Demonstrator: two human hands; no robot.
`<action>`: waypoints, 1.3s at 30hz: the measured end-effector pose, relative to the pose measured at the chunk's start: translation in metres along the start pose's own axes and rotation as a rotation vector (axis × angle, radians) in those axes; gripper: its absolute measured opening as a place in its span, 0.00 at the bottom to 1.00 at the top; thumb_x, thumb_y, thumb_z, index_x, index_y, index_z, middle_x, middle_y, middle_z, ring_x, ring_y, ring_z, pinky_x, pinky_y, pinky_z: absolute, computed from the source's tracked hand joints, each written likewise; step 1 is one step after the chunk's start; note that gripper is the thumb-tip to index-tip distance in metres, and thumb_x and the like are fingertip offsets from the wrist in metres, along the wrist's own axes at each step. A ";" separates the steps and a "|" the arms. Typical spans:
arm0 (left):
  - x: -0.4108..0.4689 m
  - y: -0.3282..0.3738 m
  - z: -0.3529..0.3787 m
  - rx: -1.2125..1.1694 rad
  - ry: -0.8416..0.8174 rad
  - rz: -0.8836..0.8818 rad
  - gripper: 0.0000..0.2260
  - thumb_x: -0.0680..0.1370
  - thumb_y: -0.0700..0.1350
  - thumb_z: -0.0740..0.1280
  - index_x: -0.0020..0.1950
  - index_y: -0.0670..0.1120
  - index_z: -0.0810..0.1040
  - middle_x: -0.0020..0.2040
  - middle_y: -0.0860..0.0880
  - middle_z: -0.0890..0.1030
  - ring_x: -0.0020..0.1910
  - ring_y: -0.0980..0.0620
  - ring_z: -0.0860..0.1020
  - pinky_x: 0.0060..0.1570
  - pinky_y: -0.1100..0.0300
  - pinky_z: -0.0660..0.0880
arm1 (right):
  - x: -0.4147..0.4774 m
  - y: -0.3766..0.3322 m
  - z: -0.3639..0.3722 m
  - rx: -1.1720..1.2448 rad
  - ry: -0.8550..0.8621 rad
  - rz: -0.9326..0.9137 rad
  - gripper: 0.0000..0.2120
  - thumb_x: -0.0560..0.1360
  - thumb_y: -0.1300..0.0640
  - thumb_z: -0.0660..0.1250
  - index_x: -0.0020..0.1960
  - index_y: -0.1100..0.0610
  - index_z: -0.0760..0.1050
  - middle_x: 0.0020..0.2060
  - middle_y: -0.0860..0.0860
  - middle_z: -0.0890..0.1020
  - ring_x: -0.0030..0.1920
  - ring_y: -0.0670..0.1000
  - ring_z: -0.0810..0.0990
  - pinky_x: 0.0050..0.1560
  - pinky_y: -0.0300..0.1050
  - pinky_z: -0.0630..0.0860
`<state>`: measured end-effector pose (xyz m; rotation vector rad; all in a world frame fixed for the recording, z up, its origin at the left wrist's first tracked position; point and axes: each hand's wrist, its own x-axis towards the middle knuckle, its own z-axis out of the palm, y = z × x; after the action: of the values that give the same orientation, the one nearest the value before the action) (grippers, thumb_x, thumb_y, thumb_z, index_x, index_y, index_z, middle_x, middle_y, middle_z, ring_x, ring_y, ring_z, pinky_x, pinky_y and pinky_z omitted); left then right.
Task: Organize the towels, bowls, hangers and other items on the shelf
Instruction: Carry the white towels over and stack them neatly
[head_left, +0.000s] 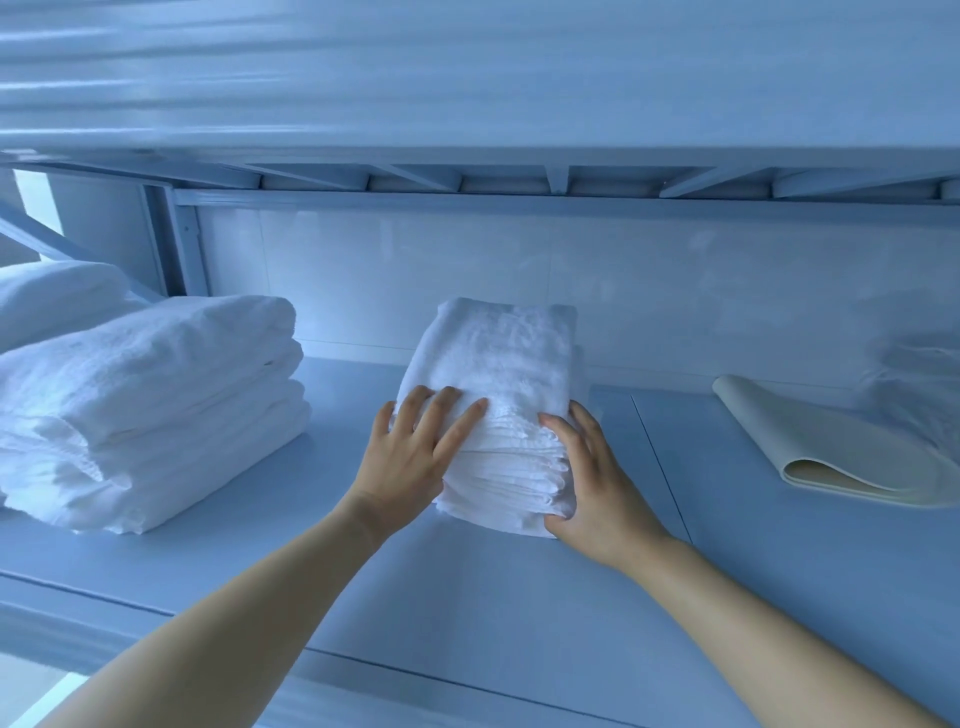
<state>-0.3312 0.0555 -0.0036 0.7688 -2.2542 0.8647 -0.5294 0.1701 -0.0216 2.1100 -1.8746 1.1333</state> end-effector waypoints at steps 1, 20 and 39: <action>-0.005 -0.005 -0.003 0.000 -0.001 -0.001 0.47 0.51 0.36 0.72 0.70 0.48 0.62 0.59 0.42 0.78 0.54 0.39 0.77 0.46 0.48 0.76 | 0.001 -0.005 0.003 -0.004 -0.002 -0.010 0.48 0.63 0.63 0.72 0.67 0.32 0.49 0.70 0.33 0.44 0.57 0.36 0.65 0.45 0.19 0.67; -0.117 -0.120 -0.059 0.107 -0.079 -0.086 0.48 0.52 0.36 0.73 0.71 0.47 0.62 0.61 0.42 0.76 0.56 0.39 0.76 0.58 0.39 0.71 | 0.020 -0.127 0.086 0.023 -0.003 -0.240 0.50 0.59 0.59 0.73 0.67 0.32 0.48 0.66 0.27 0.42 0.67 0.35 0.51 0.45 0.15 0.59; -0.152 -0.171 -0.073 0.087 -0.141 -0.099 0.46 0.61 0.46 0.79 0.73 0.47 0.58 0.69 0.45 0.71 0.66 0.44 0.72 0.64 0.37 0.67 | 0.033 -0.163 0.095 0.005 0.088 -0.240 0.32 0.71 0.39 0.64 0.72 0.40 0.57 0.73 0.49 0.55 0.73 0.48 0.55 0.61 0.44 0.66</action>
<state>-0.0910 0.0473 -0.0001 1.0015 -2.2903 0.8913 -0.3426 0.1315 -0.0074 2.1762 -1.5332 1.1546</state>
